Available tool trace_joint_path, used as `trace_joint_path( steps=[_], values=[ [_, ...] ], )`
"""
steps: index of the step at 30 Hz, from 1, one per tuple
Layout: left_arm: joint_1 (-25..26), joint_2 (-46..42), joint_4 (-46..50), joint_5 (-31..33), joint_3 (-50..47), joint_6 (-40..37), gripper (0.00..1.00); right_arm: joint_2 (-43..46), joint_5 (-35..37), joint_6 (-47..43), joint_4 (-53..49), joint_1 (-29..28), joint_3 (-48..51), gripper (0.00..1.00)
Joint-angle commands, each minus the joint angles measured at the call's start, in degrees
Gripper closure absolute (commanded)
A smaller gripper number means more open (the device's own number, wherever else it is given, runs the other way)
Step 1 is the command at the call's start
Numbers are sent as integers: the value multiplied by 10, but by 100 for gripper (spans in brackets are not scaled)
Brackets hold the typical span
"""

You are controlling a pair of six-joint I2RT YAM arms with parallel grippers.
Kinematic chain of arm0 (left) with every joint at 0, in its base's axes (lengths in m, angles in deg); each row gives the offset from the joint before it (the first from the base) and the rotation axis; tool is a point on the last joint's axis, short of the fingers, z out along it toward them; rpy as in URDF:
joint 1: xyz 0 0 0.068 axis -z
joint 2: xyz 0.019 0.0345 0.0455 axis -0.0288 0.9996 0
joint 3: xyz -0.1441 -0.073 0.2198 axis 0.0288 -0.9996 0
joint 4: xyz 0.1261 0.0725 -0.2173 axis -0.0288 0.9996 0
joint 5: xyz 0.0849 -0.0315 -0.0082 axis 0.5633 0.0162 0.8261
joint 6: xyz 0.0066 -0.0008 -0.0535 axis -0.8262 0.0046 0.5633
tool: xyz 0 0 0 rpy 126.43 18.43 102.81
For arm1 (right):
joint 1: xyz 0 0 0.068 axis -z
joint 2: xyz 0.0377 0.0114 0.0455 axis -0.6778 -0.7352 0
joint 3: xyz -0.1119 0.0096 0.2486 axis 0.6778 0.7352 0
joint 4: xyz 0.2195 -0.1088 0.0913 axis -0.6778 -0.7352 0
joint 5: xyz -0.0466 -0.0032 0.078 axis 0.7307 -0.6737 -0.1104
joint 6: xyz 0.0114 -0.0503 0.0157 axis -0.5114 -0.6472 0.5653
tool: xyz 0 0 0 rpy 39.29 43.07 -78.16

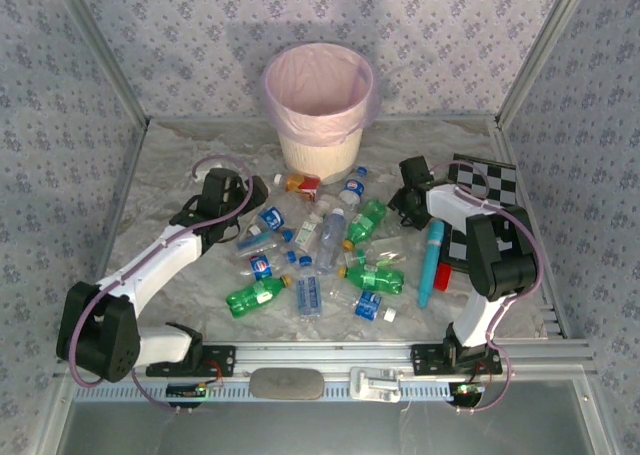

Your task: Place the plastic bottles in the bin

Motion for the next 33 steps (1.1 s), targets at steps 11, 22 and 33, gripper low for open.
trace_joint_path(
  steps=[11, 22, 33],
  values=[
    [-48, -22, 17, -3, 6, 14, 0, 92, 45, -126, -26, 1, -56, 50],
    [-146, -68, 11, -47, -30, 19, 0, 113, -74, -210, -28, -27, -260, 52],
    [-171, -122, 20, -66, -91, 37, 0, -31, -81, -250, -47, -84, -563, 53]
  ],
)
